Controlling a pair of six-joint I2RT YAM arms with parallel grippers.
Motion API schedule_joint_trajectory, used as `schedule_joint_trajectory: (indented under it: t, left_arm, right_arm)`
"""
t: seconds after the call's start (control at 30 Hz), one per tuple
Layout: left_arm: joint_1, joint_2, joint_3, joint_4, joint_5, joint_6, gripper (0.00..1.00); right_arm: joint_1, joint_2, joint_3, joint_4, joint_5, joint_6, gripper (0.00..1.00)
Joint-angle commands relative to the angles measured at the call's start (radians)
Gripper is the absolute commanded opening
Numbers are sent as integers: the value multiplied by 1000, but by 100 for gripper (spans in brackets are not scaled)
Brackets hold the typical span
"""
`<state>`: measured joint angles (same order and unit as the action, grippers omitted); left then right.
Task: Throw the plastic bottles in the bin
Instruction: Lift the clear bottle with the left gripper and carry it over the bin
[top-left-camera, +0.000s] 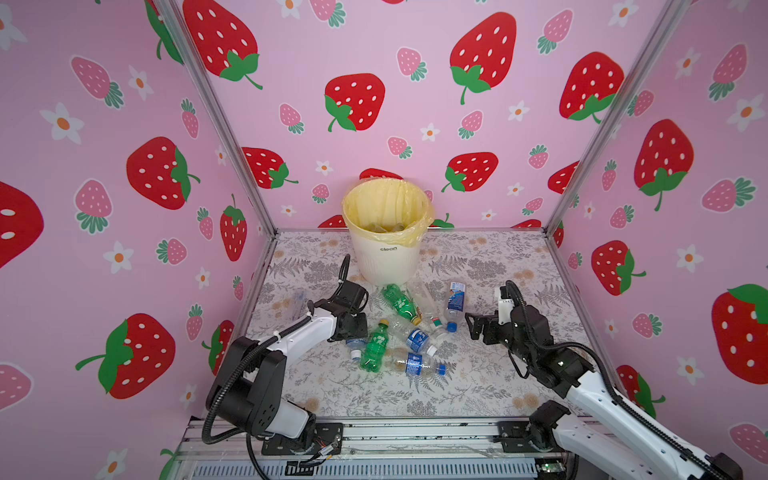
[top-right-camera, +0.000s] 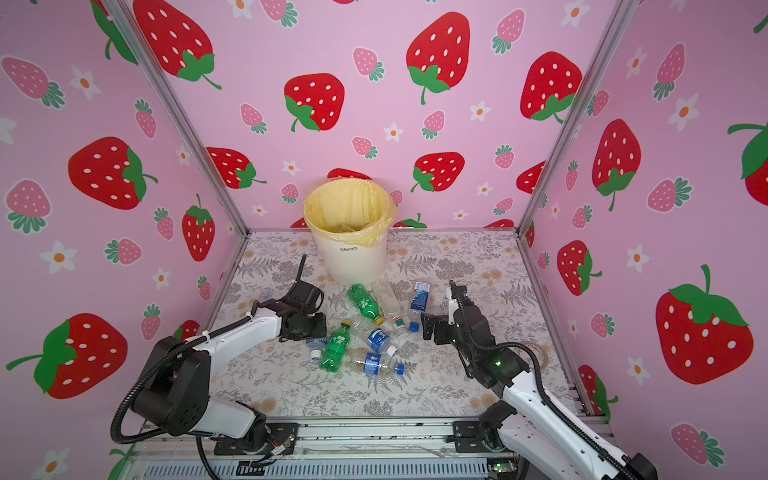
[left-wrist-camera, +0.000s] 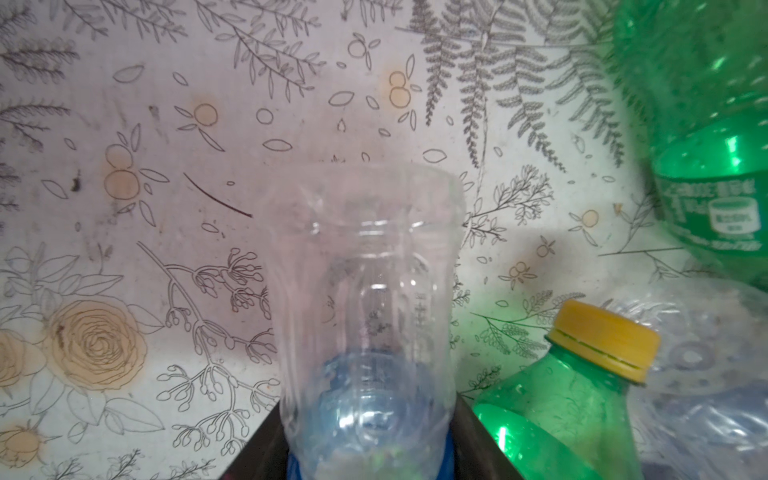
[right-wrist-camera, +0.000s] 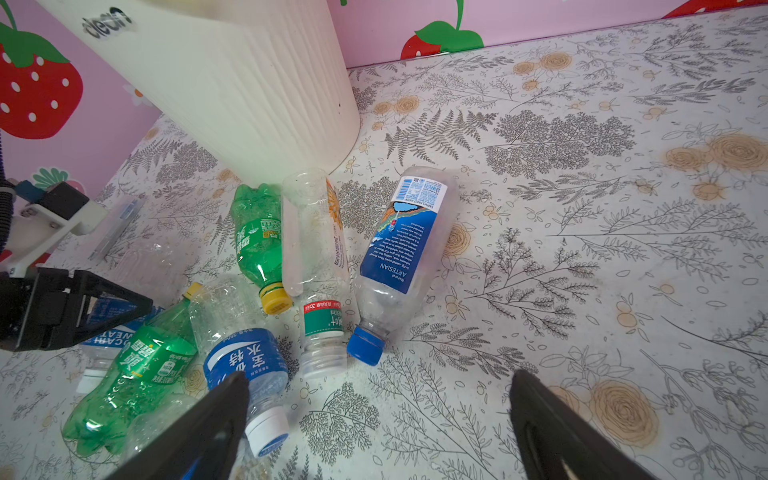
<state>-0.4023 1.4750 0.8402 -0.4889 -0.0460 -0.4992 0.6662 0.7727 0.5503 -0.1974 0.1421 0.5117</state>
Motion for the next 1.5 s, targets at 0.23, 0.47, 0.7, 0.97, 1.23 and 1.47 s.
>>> schedule_joint_trajectory:
  t: [0.23,0.47,0.7,0.97,1.23,1.47]
  left_arm:
    - [-3,-36,-10,-21,-38,-29,53]
    - [25,-106,16,-44,-41,-15,53]
    - [92,-182,58,-30,67,-15,53]
    - [145,-300,50,32,176,-5,54]
    - [184,-369,76,33,282,48,55]
    - [192,-433,157,35,333,113,55]
  right_arm:
    - [-7,-11,-5,-16,12,23,99]
    - [-7,-41,-15,-44,14,44,99]
    - [-7,-94,-36,-79,19,92,99]
    - [-7,-116,-26,-129,35,122,99]
    - [-7,-94,-33,-121,13,145,99]
    - [-7,-69,-37,-98,-3,154,99]
